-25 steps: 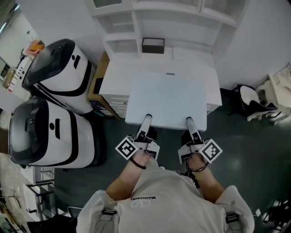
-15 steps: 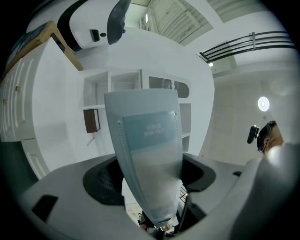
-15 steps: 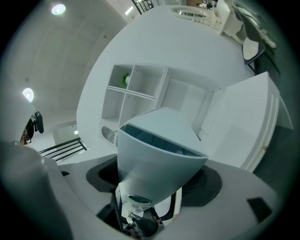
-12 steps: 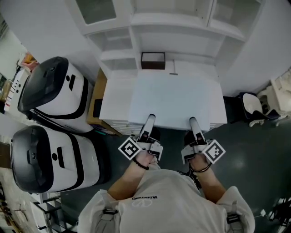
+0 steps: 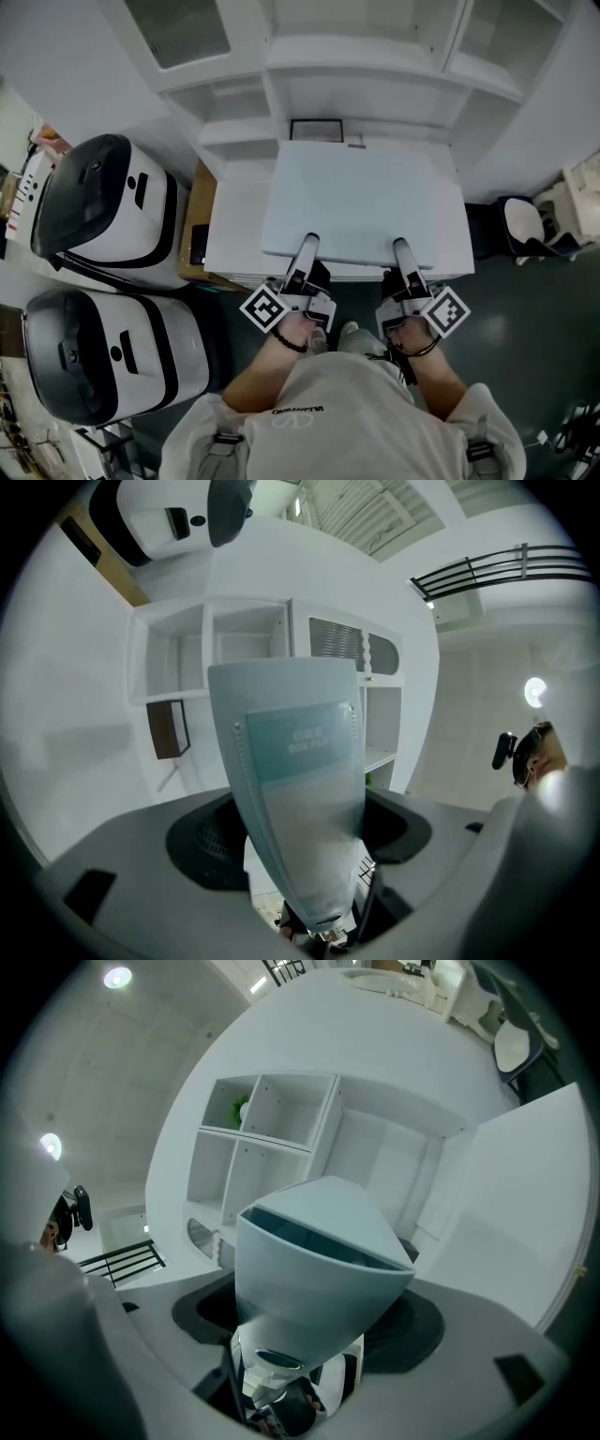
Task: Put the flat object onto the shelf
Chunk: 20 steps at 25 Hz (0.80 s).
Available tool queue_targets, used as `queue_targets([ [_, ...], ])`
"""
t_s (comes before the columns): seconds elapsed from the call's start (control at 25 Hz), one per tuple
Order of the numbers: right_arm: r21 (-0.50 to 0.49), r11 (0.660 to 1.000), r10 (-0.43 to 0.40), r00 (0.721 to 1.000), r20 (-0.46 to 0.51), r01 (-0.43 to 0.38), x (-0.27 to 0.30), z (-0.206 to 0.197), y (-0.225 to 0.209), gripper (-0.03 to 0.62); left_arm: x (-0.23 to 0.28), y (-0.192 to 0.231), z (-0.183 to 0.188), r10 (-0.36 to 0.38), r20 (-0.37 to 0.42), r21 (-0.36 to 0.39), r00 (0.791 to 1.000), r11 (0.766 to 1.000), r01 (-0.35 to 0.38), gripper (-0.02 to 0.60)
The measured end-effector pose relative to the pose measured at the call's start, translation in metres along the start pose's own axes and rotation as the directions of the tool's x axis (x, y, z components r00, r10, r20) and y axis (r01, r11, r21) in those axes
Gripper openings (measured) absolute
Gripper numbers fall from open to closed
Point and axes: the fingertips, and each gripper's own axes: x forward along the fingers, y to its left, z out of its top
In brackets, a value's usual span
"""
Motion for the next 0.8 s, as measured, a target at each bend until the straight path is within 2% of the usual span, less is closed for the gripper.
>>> queue_targets([
  [0.44,0.006,0.997,0.073,0.995,-0.066,-0.072,0.055,0.054,0.008,0.364,0.064,-0.017,0.008,-0.012,0.059,0.05,0.998,0.999,0.009,0.34],
  [0.8,-0.011,0.995,0.099,0.99,-0.098,-0.101,0.081,0.086,0.023,0.364,0.099,-0.037,0.012,0.003,0.043,0.072,0.999,0.997,-0.006,0.34],
])
